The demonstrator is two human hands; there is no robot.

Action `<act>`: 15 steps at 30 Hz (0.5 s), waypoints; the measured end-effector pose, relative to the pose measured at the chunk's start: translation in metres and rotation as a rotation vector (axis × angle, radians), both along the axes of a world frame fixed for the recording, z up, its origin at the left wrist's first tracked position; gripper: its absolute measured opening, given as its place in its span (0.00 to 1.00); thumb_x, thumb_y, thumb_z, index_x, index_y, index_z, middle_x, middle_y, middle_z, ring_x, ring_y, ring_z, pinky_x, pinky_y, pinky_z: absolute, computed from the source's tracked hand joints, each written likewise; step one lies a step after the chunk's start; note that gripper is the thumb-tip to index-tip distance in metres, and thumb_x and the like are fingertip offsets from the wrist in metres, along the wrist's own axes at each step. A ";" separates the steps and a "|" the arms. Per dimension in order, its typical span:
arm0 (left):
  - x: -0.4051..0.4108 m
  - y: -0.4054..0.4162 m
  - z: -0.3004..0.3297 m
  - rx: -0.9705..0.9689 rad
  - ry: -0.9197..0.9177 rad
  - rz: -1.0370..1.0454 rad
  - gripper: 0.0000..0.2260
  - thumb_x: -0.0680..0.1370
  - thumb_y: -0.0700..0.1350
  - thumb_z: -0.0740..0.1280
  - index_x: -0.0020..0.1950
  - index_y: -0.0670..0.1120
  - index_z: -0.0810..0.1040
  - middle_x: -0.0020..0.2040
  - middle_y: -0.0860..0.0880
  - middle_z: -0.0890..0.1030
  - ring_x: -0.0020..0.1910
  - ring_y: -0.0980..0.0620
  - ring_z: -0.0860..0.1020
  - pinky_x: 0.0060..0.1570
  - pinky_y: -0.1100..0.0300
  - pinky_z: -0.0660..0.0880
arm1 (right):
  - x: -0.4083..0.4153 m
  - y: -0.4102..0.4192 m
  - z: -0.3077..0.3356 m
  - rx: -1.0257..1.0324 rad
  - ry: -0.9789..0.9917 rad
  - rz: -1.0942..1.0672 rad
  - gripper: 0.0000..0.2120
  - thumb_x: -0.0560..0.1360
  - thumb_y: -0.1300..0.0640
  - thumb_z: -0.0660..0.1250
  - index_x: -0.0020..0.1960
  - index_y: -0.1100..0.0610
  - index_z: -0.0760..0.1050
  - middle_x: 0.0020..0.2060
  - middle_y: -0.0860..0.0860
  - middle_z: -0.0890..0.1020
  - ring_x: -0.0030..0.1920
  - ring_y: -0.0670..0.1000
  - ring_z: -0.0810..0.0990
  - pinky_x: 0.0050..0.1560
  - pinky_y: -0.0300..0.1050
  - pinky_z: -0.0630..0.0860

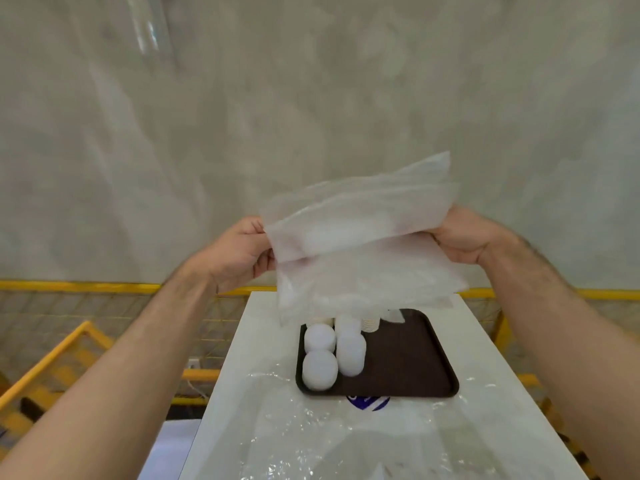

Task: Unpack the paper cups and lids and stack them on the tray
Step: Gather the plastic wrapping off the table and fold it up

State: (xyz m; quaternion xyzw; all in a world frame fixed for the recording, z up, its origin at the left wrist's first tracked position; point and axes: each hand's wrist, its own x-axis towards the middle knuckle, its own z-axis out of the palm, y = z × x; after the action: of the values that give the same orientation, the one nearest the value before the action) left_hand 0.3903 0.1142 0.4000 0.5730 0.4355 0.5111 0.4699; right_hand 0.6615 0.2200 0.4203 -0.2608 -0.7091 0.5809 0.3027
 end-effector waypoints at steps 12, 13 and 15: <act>-0.002 -0.002 0.002 0.042 -0.102 -0.050 0.27 0.81 0.29 0.55 0.30 0.48 0.82 0.33 0.49 0.82 0.29 0.56 0.80 0.29 0.66 0.76 | 0.005 0.005 0.021 0.100 -0.050 0.082 0.18 0.68 0.71 0.65 0.26 0.54 0.83 0.26 0.51 0.83 0.26 0.47 0.82 0.28 0.36 0.78; -0.003 0.000 0.000 0.045 -0.129 -0.046 0.26 0.81 0.30 0.55 0.30 0.48 0.82 0.34 0.49 0.82 0.30 0.55 0.81 0.30 0.66 0.77 | 0.004 0.005 0.022 0.116 -0.075 0.074 0.23 0.71 0.74 0.64 0.26 0.54 0.83 0.27 0.51 0.83 0.27 0.47 0.82 0.28 0.36 0.78; -0.005 0.001 -0.003 0.030 -0.160 -0.045 0.22 0.81 0.32 0.57 0.33 0.48 0.82 0.36 0.48 0.82 0.32 0.54 0.81 0.31 0.64 0.78 | 0.005 0.004 0.025 0.125 -0.083 0.066 0.30 0.76 0.78 0.57 0.27 0.55 0.84 0.28 0.51 0.84 0.28 0.47 0.83 0.30 0.37 0.79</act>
State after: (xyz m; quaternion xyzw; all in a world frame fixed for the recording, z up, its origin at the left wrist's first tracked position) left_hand 0.3855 0.1152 0.3968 0.5471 0.3760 0.5507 0.5060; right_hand 0.6668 0.2242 0.4454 -0.2417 -0.7642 0.5340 0.2691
